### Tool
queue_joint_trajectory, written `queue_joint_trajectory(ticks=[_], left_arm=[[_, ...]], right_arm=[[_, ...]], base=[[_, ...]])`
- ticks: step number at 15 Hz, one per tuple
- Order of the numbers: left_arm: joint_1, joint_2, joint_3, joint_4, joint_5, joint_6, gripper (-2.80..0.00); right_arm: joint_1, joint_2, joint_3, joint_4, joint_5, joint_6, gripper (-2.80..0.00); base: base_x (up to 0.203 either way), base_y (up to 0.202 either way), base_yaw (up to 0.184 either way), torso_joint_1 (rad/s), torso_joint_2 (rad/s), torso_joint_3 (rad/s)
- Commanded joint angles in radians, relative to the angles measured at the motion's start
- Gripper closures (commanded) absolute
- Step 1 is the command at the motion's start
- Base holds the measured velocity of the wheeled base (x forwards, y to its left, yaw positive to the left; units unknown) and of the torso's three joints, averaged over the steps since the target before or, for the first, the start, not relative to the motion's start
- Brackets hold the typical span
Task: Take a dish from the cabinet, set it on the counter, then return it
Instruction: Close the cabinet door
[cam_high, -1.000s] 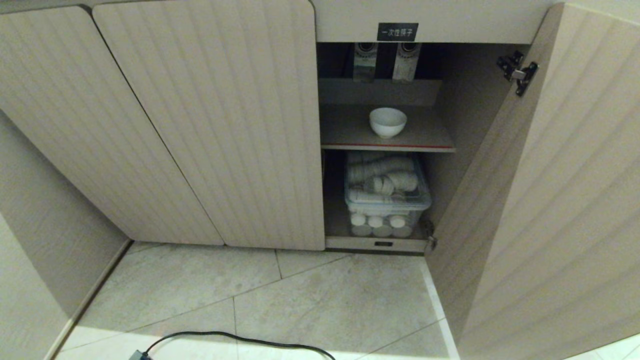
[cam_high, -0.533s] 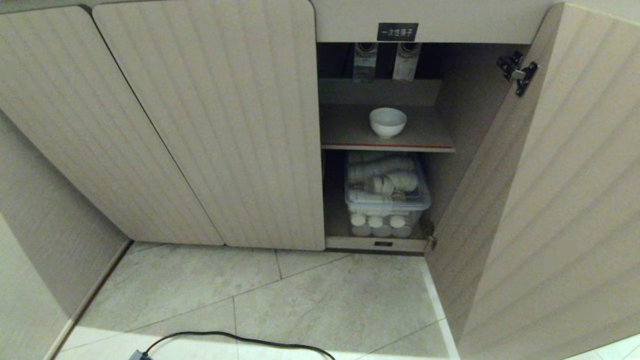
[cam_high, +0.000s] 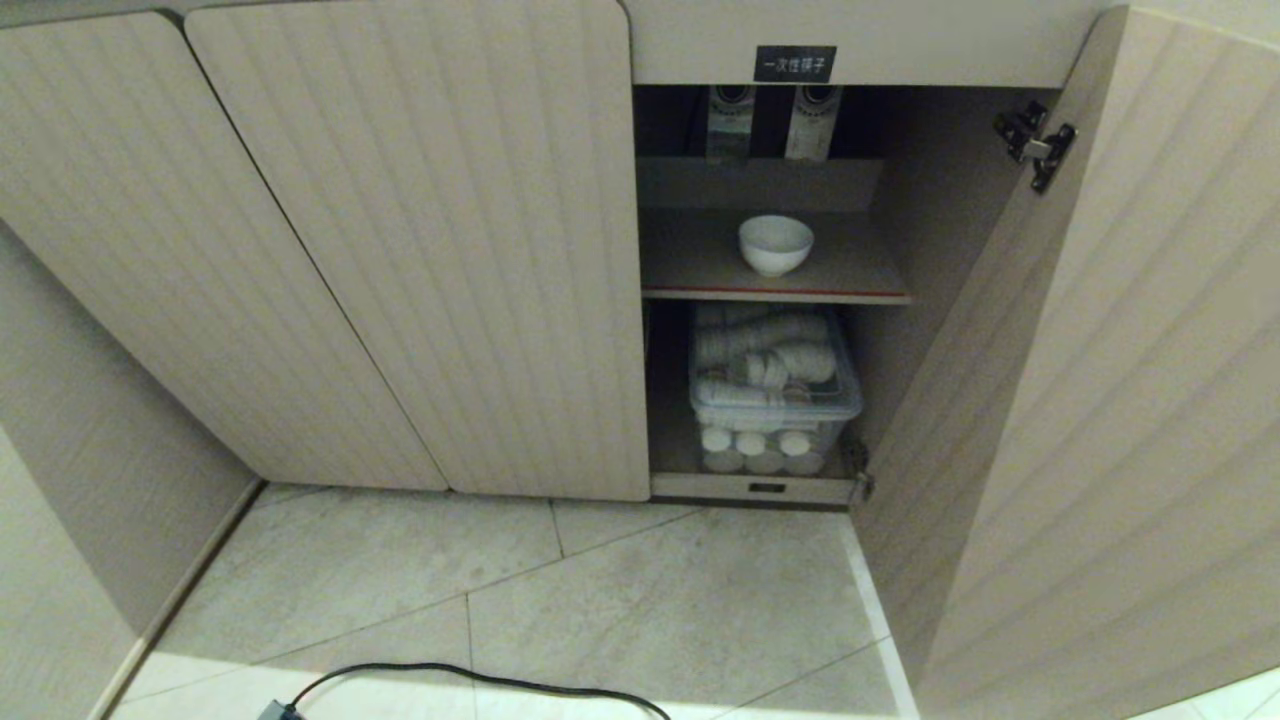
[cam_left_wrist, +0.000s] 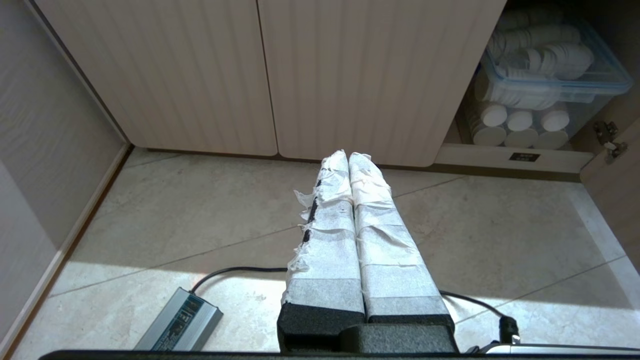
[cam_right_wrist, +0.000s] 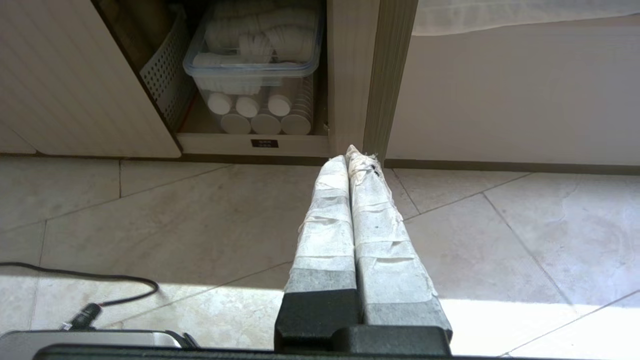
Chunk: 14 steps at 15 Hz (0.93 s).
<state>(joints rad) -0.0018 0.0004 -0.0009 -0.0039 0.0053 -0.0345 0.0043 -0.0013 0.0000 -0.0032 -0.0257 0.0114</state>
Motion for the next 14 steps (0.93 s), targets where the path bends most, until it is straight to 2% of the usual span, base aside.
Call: queue_joint_trajectory(ticks=[1,8,10,14], left_arm=[[0.000,0.000,-0.001,-0.001,0.001,-0.001,0.00],[0.000,0.000,0.001,-0.001,0.001,-0.001,0.00],[0.000,0.000,-0.001,-0.001,0.001,0.001,0.00],[0.000,0.000,0.001,-0.001,0.001,-0.001,0.00]], right_arm=[[0.000,0.001,0.000,0.002,0.001,-0.006,0.00],[-0.004,0.007,0.000,0.001,-0.003,0.008,0.00],[-0.004,0.042,-0.001,-0.008,-0.034,0.028,0.00],[-0.006,0.066,-0.068,-0.008,-0.049,0.023,0.00]], base=[[0.000,0.000,0.000,0.000,0.00,0.000],[0.000,0.000,0.000,0.000,0.00,0.000],[0.000,0.000,0.000,0.000,0.00,0.000],[0.000,0.000,0.000,0.000,0.00,0.000]])
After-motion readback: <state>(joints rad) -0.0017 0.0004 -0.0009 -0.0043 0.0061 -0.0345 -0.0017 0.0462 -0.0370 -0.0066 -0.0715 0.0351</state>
